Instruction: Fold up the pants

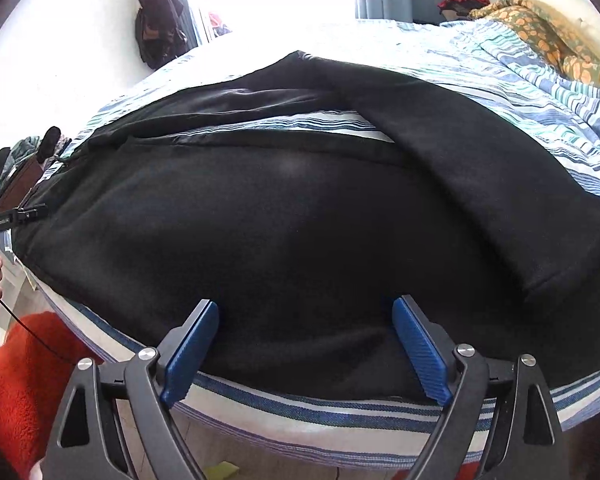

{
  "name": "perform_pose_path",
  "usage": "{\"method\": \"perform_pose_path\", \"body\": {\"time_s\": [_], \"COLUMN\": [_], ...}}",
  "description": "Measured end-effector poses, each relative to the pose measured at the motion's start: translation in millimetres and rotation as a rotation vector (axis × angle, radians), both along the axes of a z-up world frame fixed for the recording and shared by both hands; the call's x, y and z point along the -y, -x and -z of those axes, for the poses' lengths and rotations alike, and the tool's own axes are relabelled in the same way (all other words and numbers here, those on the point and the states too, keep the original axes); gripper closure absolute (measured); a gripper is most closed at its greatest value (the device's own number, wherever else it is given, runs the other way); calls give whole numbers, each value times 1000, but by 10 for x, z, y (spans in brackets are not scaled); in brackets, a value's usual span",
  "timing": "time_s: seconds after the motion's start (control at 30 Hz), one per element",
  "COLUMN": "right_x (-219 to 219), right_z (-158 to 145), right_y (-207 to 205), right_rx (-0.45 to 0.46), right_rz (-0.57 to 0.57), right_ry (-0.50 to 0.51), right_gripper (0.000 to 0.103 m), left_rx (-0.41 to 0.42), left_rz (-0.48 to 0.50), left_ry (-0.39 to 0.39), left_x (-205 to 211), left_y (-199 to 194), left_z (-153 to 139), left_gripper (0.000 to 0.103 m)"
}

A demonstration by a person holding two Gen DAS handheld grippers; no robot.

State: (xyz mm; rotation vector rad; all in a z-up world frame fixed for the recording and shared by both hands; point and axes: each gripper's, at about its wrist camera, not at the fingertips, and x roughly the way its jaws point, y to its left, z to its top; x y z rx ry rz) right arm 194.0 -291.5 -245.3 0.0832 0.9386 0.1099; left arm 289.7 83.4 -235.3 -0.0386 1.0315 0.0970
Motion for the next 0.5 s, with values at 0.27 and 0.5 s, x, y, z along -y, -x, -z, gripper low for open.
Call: {"method": "perform_pose_path", "body": {"time_s": [0.27, 0.5], "right_x": [780, 1572], "right_z": [-118, 331], "right_y": [-24, 360], "right_rx": [116, 180], "right_rz": [354, 798], "right_ry": [-770, -967], "right_gripper": [16, 37], "left_rx": [47, -9], "left_rz": [-3, 67], "left_ry": [-97, -127], "left_x": [191, 211], "left_y": [85, 85], "left_z": [29, -32], "left_gripper": [1, 1]}}
